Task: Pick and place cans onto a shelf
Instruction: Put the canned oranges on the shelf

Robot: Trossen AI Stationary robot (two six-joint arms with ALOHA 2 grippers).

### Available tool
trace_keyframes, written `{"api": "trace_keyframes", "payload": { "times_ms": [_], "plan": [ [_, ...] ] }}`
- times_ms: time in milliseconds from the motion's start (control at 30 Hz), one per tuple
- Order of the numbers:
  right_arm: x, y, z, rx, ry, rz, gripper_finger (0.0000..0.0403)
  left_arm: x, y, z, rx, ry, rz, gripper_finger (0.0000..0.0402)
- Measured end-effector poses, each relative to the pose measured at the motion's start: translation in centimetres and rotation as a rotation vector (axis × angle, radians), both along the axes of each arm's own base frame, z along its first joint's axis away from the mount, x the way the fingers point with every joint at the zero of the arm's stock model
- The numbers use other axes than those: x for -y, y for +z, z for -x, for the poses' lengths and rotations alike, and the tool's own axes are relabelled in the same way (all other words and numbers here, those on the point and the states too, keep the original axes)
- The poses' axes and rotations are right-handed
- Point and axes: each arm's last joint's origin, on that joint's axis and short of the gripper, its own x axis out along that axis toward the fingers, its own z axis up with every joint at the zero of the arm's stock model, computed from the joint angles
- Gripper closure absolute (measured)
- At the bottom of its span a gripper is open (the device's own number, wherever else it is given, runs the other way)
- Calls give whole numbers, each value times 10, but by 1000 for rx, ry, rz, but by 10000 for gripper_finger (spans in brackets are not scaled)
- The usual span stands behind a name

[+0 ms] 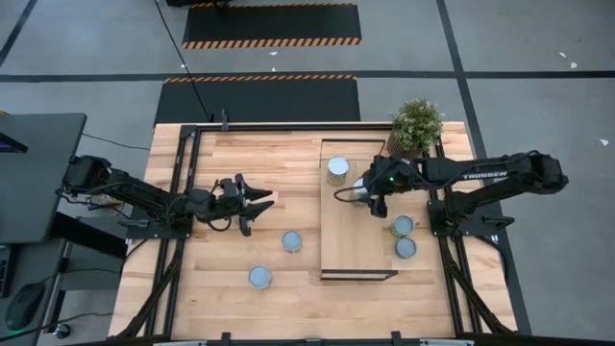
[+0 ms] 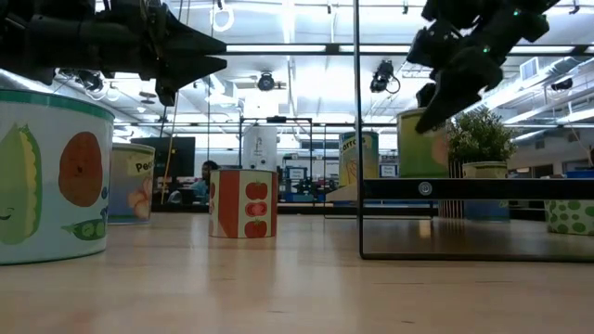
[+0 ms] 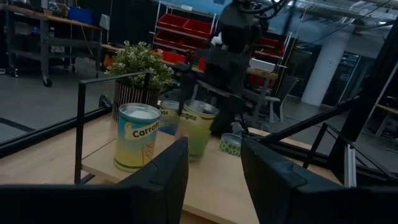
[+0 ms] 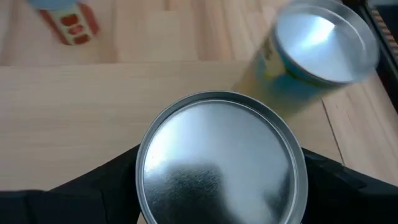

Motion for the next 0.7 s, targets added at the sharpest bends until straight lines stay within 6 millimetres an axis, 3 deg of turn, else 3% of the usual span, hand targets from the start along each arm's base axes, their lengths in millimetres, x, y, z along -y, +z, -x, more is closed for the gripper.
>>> {"api": "trace_keyframes", "payload": {
  "times_ms": [300, 500, 700],
  "plan": [
    [16, -7, 2, -64, 1, -38, 44, 0, 0, 0, -2, 0, -2, 248],
    [16, 12, 6, -168, -14, -11, 18, 0, -2, 0, -25, 0, -7, 248],
    [14, 25, 9, -246, -91, 96, 19, 0, -2, 0, -18, 1, -6, 248]
  ]
}}
